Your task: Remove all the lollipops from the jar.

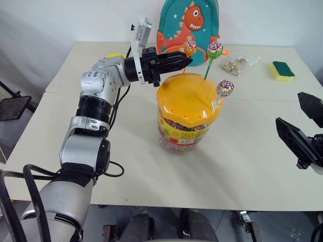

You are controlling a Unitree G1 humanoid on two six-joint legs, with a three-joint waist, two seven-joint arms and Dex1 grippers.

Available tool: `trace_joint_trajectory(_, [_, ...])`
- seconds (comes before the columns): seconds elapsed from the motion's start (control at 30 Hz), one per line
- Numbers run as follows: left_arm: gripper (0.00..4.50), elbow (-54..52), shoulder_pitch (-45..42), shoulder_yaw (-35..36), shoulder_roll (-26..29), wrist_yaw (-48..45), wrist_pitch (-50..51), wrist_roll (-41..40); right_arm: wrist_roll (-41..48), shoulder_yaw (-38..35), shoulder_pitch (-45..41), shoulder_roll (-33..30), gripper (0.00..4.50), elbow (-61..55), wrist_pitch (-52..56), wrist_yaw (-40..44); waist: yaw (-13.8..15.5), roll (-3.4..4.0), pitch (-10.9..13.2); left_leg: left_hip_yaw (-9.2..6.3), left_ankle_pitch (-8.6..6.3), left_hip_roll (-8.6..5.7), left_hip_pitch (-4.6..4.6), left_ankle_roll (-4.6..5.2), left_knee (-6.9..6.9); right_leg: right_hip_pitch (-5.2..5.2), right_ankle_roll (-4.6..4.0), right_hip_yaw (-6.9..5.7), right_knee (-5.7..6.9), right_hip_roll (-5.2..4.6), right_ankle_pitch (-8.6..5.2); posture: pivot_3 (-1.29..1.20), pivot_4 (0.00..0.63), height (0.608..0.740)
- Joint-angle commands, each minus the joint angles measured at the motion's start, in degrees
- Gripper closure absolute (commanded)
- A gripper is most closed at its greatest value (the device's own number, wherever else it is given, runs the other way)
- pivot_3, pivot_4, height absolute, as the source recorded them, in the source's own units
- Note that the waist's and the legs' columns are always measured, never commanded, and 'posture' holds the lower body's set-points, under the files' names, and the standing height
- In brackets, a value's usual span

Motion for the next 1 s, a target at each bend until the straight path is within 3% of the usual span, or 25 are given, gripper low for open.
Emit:
trace_joint_trajectory(0.03, [4.47,-0.78,-2.34,7.35,1.19,5.02,0.63,-4.09,0.05,0.69,-1.88,0.05,0.0,-0.64,-1.3,-0.19,-0.03,0.0,0.0,0.0,0.0,0.0,0.0,0.0,0.0,0.0,0.0,0.0,0.0,0.0,0.0,0.0,0.15,0.74])
trace_joint_trajectory(0.17, [4.47,-1.42,-1.16,16.69,5.72,16.84,4.72,-7.59,-0.47,3.49,-5.47,0.03,0.0,1.19,-1.19,0.7,-0.61,-0.01,0.01,-0.03,0.0,0.05,0.0,0.0,-0.01,-0.01,0.0,0.01,0.0,0.0,0.0,0.0,0.15,0.74])
trace_joint_trajectory(0.27, [4.47,-6.46,5.26,14.59,11.22,23.42,7.18,-2.07,-0.39,5.48,-8.75,0.47,0.0,2.42,-1.78,1.95,-1.56,0.04,-0.02,-0.04,0.0,0.06,0.06,-0.01,-0.08,-0.02,0.0,0.02,0.01,-0.01,0.0,0.0,0.15,0.74])
trace_joint_trajectory(0.33, [4.47,-13.07,12.62,14.72,15.05,28.59,12.73,-0.59,-2.14,7.48,-10.22,-0.87,0.0,3.65,-1.87,5.42,-1.79,0.12,-0.07,0.0,0.0,0.06,0.16,-0.03,-0.17,-0.01,-0.01,0.06,0.03,-0.02,-0.01,0.0,0.15,0.74])
trace_joint_trajectory(0.5, [4.47,-39.58,40.31,12.94,28.3,30.28,28.44,0.91,-4.86,11.34,-13.15,-3.28,0.0,7.62,-1.46,11.89,-2.33,-0.12,0.07,-0.15,-0.04,0.08,0.04,-0.07,-0.09,-0.06,-0.04,0.39,0.06,-0.21,-0.02,0.0,0.15,0.74])
trace_joint_trajectory(0.57, [4.47,-48.13,50.16,15.53,31.59,33.35,37.72,0.43,-5.9,12.76,-13.61,-4.06,0.0,9.02,-1.26,14.39,-1.98,-0.22,0.09,-0.35,-0.09,0.11,-0.06,-0.12,-0.05,-0.06,-0.05,0.45,-0.01,-0.27,-0.02,0.0,0.15,0.74])
trace_joint_trajectory(0.7, [4.47,-57.72,59.17,19.86,31.95,35.82,47.82,-2.35,-6.84,14.07,-14.03,-4.57,0.0,10.66,-0.93,16.99,-0.83,-0.14,0.07,-0.84,-0.14,0.06,-0.04,-0.14,0.02,0.27,-0.08,0.46,-0.34,-0.34,-0.04,0.0,0.15,0.74])
trace_joint_trajectory(0.87, [4.47,-59.21,61.03,20.87,29.94,37.78,49.08,-1.91,-7.43,15.18,-14.46,-4.9,0.0,11.25,-0.46,18.78,-0.69,-0.1,0.07,-0.94,-0.11,-0.03,-0.04,-0.17,0.01,0.24,-0.08,0.65,-0.29,-0.33,-0.04,0.0,0.15,0.74])
trace_joint_trajectory(1.0, [3.44,-58.03,62.11,19.59,30.44,36.61,46.09,-1.48,-7.34,14.35,-13.52,-5.18,0.0,11.11,-0.35,19.44,-1.3,-0.09,0.06,-0.9,-0.1,-0.02,-0.04,-0.21,-0.07,0.18,-0.08,0.65,-0.27,-0.29,-0.04,0.0,0.15,0.74])
